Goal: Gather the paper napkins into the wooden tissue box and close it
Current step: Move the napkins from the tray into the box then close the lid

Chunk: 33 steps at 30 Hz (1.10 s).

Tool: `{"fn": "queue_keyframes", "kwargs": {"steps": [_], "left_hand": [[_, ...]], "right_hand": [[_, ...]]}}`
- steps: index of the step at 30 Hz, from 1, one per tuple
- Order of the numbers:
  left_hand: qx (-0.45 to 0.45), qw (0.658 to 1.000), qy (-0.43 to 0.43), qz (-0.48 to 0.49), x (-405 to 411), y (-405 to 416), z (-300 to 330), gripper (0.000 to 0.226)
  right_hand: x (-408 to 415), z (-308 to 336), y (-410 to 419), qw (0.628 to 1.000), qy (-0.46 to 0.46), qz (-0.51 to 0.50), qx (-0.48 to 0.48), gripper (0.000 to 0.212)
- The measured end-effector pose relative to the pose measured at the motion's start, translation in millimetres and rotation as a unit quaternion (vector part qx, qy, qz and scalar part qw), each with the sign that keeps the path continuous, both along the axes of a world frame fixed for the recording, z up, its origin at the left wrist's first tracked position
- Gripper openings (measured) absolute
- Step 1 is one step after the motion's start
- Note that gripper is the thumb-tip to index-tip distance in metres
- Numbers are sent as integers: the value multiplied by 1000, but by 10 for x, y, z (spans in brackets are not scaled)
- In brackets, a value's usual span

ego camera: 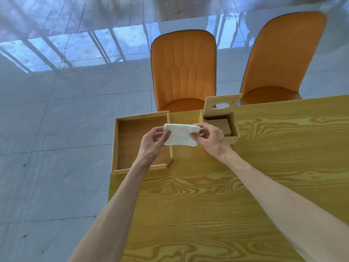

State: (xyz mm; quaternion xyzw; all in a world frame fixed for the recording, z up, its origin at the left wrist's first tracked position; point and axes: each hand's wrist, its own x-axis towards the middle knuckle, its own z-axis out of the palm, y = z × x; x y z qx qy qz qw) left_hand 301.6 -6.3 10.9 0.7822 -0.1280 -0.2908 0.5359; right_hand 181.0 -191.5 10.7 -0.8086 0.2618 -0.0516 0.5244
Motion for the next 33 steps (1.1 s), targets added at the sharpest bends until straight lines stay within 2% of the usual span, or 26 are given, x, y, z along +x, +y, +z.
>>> {"fn": "queue_keyframes", "kwargs": {"steps": [6, 10, 20, 24, 27, 33], "left_hand": [[-17, 998, -32, -49, -303, -780, 65, 27], [11, 995, -84, -59, -444, -1099, 77, 30], [67, 993, -95, -12, -551, -1287, -58, 31], [97, 990, -100, -22, -526, -1296, -129, 37], [104, 989, -103, -22, -525, -1356, -177, 38], [130, 984, -109, 57, -587, -1510, -233, 30]], "right_hand": [[-405, 126, -706, 991, -13, -32, -131, 28], [-503, 121, -986, 983, -3, -36, -178, 29], [-436, -63, -1139, 984, 38, -18, -176, 24], [-443, -130, -1196, 987, 61, -3, -151, 33], [-441, -178, -1237, 988, 70, -19, -140, 42], [-269, -230, -1214, 974, 138, -98, -150, 36]]}}
